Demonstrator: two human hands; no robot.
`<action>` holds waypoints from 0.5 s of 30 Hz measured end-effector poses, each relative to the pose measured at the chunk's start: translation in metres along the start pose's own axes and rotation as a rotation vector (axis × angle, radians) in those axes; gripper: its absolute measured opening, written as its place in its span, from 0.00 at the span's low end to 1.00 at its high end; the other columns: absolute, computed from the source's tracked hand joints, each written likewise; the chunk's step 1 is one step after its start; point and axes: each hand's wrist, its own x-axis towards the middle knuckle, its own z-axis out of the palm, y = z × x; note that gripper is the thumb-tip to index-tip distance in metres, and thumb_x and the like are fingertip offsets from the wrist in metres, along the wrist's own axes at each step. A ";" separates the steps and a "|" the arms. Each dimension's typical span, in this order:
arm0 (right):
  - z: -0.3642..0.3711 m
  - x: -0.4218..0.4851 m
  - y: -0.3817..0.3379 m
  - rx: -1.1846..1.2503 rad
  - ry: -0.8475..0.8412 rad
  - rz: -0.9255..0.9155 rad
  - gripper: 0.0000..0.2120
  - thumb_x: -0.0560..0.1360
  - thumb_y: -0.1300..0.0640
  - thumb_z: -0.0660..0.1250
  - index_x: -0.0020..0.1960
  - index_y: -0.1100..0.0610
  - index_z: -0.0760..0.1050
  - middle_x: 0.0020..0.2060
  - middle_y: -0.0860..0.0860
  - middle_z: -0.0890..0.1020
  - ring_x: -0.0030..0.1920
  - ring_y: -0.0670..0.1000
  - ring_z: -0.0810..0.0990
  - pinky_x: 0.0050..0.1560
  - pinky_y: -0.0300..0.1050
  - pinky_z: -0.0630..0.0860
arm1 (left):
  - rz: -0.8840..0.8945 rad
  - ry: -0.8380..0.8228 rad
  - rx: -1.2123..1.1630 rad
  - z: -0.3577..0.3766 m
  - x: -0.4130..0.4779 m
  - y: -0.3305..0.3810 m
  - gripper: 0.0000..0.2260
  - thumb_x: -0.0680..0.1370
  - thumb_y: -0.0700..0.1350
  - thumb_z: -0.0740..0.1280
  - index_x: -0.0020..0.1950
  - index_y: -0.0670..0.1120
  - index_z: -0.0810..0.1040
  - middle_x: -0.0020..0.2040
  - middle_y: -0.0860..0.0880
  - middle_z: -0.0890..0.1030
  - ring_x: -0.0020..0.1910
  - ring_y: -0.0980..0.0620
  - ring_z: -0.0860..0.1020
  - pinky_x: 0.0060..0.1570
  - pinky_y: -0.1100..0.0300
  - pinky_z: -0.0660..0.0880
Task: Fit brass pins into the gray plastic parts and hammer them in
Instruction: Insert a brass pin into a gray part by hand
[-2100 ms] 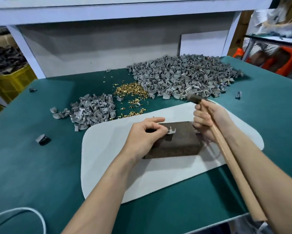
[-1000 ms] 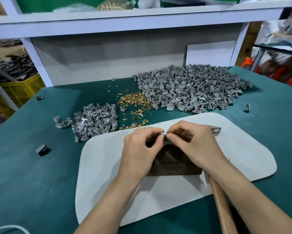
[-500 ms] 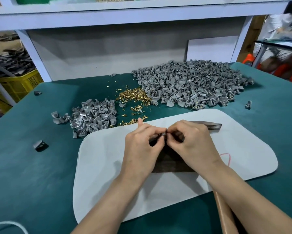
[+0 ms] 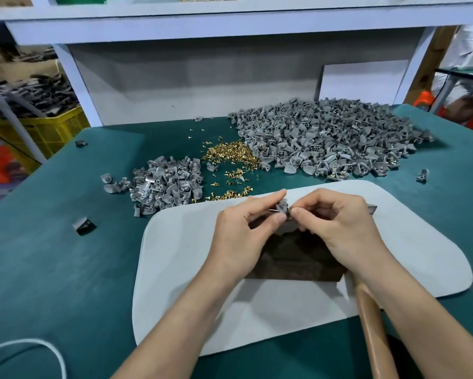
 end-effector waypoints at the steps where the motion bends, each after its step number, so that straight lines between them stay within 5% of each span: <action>1: -0.001 0.000 0.000 0.025 -0.007 -0.009 0.09 0.70 0.66 0.72 0.36 0.53 0.80 0.28 0.49 0.81 0.29 0.43 0.77 0.33 0.32 0.72 | 0.003 0.001 -0.022 0.000 0.000 0.001 0.19 0.73 0.33 0.70 0.60 0.51 0.78 0.47 0.50 0.83 0.48 0.58 0.81 0.53 0.68 0.74; 7: -0.002 -0.002 0.002 0.126 0.013 -0.030 0.11 0.71 0.67 0.71 0.35 0.53 0.79 0.27 0.51 0.80 0.27 0.44 0.76 0.32 0.32 0.73 | 0.067 -0.002 -0.072 -0.002 -0.001 0.003 0.13 0.72 0.34 0.72 0.50 0.51 0.81 0.42 0.54 0.83 0.44 0.57 0.82 0.50 0.66 0.75; 15: -0.003 -0.002 -0.002 0.172 0.022 -0.009 0.09 0.71 0.66 0.71 0.36 0.54 0.79 0.27 0.52 0.80 0.27 0.45 0.75 0.31 0.34 0.73 | 0.083 -0.034 -0.107 -0.002 -0.001 0.004 0.16 0.71 0.34 0.72 0.53 0.53 0.81 0.42 0.57 0.83 0.40 0.59 0.80 0.48 0.67 0.75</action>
